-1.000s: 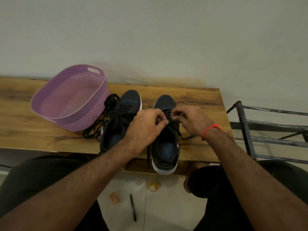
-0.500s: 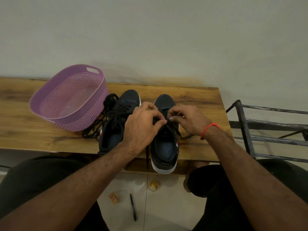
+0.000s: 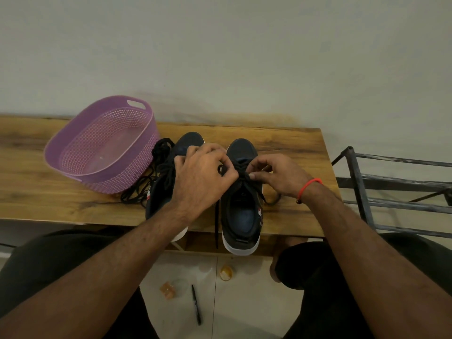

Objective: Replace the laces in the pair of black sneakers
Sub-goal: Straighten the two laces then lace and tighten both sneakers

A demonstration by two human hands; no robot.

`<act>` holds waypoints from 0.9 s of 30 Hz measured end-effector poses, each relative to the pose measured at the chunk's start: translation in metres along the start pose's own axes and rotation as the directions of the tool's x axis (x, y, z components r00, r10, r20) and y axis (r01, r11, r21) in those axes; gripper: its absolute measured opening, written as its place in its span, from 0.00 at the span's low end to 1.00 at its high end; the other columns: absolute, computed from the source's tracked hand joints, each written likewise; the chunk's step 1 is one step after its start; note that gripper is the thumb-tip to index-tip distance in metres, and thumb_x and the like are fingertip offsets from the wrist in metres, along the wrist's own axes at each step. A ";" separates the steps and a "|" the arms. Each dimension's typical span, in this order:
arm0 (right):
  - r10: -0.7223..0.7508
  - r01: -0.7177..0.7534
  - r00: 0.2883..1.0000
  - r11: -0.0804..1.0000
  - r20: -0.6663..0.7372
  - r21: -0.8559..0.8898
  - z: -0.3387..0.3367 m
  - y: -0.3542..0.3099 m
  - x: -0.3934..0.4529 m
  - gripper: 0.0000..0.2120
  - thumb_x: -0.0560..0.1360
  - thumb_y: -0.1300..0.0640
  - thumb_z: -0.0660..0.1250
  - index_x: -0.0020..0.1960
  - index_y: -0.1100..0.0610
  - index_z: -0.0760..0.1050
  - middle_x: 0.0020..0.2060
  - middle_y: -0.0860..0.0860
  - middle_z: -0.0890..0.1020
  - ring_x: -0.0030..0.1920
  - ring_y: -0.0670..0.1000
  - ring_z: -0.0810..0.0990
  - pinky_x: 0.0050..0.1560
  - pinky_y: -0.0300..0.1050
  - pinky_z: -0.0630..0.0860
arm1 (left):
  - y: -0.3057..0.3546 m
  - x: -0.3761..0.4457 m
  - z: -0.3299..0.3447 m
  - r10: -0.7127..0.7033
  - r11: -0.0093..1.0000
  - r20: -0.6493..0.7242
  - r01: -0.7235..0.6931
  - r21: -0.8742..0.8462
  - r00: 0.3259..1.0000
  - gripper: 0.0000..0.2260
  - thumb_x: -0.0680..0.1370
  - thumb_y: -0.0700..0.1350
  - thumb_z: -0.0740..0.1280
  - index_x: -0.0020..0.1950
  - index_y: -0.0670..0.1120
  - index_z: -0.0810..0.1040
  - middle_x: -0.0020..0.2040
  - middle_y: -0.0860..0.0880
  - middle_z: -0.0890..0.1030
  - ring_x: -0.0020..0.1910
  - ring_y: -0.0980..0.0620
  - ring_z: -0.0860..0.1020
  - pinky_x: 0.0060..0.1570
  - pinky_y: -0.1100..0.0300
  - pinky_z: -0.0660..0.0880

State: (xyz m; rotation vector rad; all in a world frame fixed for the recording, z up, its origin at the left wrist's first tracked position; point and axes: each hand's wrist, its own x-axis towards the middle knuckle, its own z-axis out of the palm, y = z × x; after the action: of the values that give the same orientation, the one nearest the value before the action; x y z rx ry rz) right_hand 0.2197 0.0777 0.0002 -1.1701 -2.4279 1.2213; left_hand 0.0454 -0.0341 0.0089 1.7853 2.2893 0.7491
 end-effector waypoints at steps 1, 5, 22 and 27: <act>0.006 -0.006 1.000 1.000 -0.002 -0.002 -0.001 0.000 -0.001 0.04 0.78 0.57 0.70 0.50 0.49 0.81 0.45 0.42 0.81 0.48 0.41 0.77 0.47 0.37 0.72 | -0.001 0.002 -0.006 -0.031 0.997 -0.010 0.031 -0.074 0.999 0.06 0.77 0.56 0.65 0.46 0.57 0.79 0.61 0.59 0.79 0.63 0.55 0.74 0.63 0.52 0.65; 0.022 -0.022 1.000 1.000 -0.002 -0.016 -0.003 0.001 -0.002 0.03 0.78 0.54 0.70 0.51 0.49 0.81 0.46 0.43 0.82 0.51 0.45 0.79 0.52 0.42 0.76 | 0.002 0.013 -0.038 -0.303 0.660 0.091 0.277 -0.698 0.949 0.07 0.84 0.47 0.59 0.50 0.46 0.73 0.53 0.51 0.86 0.53 0.53 0.84 0.58 0.48 0.80; -0.001 0.003 1.000 0.999 0.025 -0.045 -0.002 0.001 0.000 0.03 0.78 0.56 0.70 0.51 0.50 0.80 0.48 0.47 0.82 0.50 0.46 0.79 0.48 0.39 0.77 | -0.005 0.013 -0.070 0.057 0.558 0.805 0.650 -0.516 0.591 0.14 0.76 0.37 0.70 0.61 0.39 0.82 0.48 0.43 0.85 0.35 0.52 0.82 0.37 0.58 0.83; -0.011 0.012 1.000 1.000 0.008 -0.028 -0.001 0.001 0.000 0.03 0.79 0.54 0.69 0.51 0.51 0.81 0.50 0.46 0.82 0.51 0.46 0.79 0.50 0.39 0.76 | -0.003 0.007 -0.036 -0.150 0.740 0.552 0.463 -0.488 0.820 0.04 0.77 0.42 0.73 0.52 0.45 0.85 0.44 0.46 0.87 0.35 0.53 0.84 0.36 0.60 0.81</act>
State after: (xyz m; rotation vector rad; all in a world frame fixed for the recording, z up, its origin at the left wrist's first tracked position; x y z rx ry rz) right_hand 0.2210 0.0787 0.0004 -1.1592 -2.4619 1.1949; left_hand 0.0263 -0.0392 0.0402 1.0798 1.6794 0.7490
